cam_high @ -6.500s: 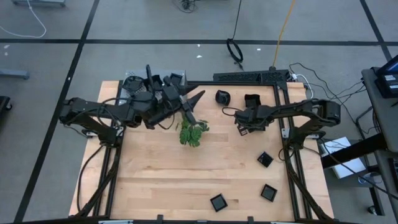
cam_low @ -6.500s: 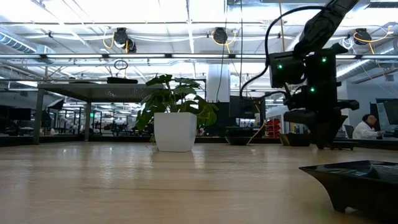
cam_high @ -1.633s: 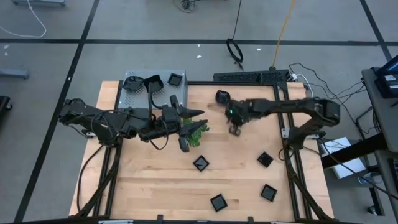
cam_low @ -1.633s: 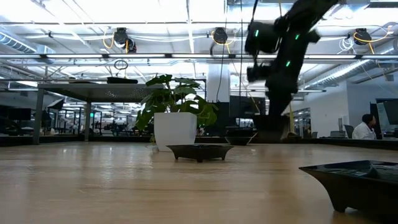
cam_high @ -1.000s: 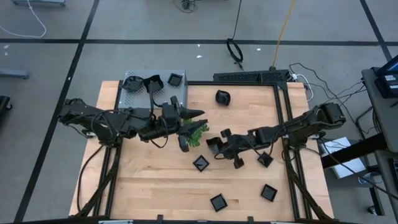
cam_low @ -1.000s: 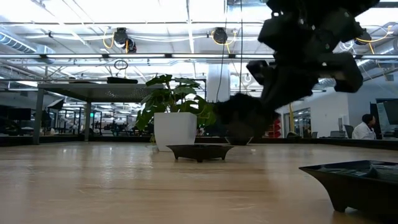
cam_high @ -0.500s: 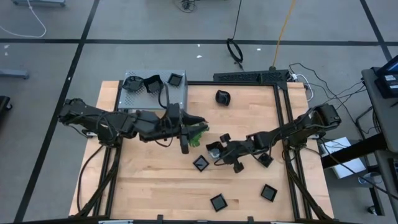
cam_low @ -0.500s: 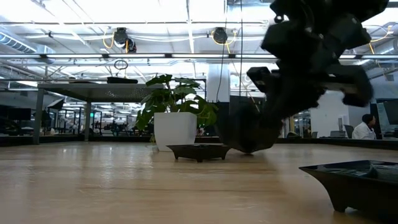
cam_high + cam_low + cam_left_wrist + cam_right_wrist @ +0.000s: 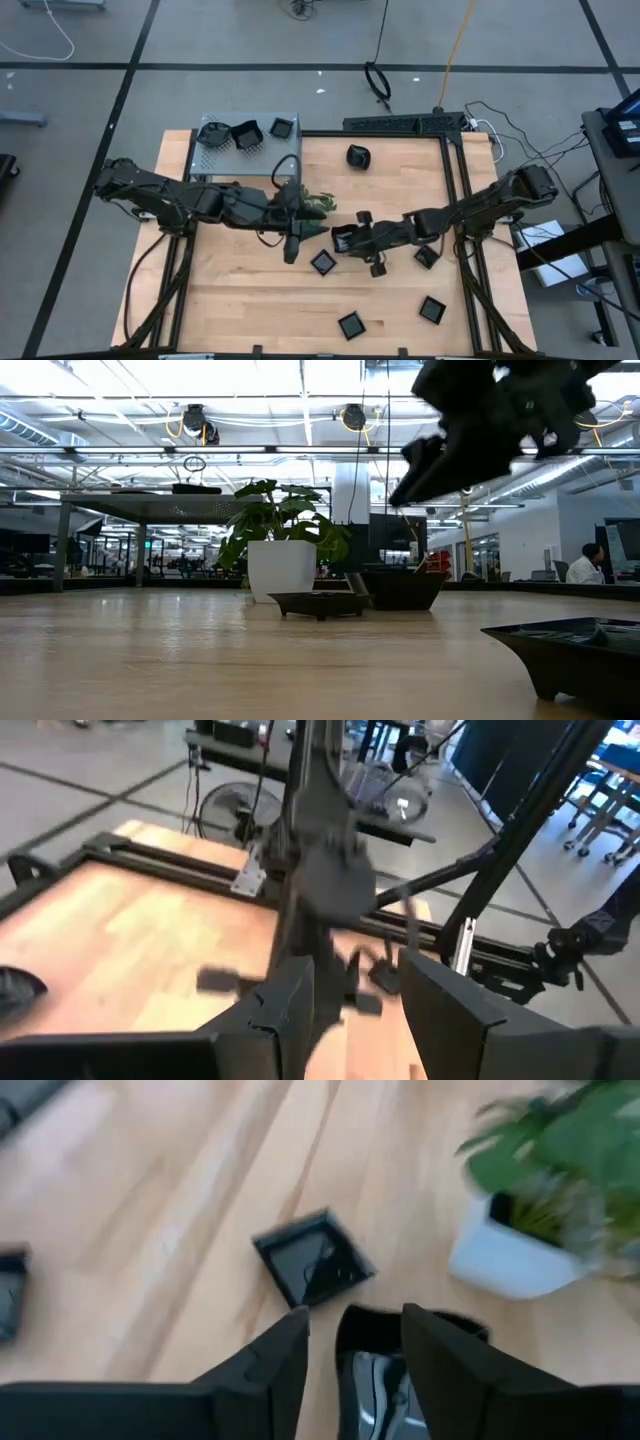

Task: Pick & Place Mini shaped plates
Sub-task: Stack the square plate on top of the square plate on the shelf

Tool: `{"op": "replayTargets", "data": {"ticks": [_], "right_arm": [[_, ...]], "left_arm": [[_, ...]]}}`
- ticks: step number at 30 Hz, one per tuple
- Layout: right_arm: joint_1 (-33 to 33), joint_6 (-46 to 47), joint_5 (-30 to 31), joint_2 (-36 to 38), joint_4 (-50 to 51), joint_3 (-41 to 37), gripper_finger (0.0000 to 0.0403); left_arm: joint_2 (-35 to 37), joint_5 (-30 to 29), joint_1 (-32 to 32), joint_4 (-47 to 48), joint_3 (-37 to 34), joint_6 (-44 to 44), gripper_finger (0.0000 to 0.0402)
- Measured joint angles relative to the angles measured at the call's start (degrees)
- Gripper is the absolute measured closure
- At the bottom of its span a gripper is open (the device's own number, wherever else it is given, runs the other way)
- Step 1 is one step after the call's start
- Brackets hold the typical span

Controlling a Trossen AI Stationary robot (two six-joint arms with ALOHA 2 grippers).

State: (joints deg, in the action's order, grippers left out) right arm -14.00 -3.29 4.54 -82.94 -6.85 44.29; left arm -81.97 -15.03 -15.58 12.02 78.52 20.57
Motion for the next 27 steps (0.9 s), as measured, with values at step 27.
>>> {"op": "replayTargets", "data": {"ticks": [27], "right_arm": [[0.1,4.5,21.2,39.2,25.7,0.1,0.0261]], "left_arm": [[-30.1,7.6,-9.9,6.9,0.0,-18.4,0.0250]]}}
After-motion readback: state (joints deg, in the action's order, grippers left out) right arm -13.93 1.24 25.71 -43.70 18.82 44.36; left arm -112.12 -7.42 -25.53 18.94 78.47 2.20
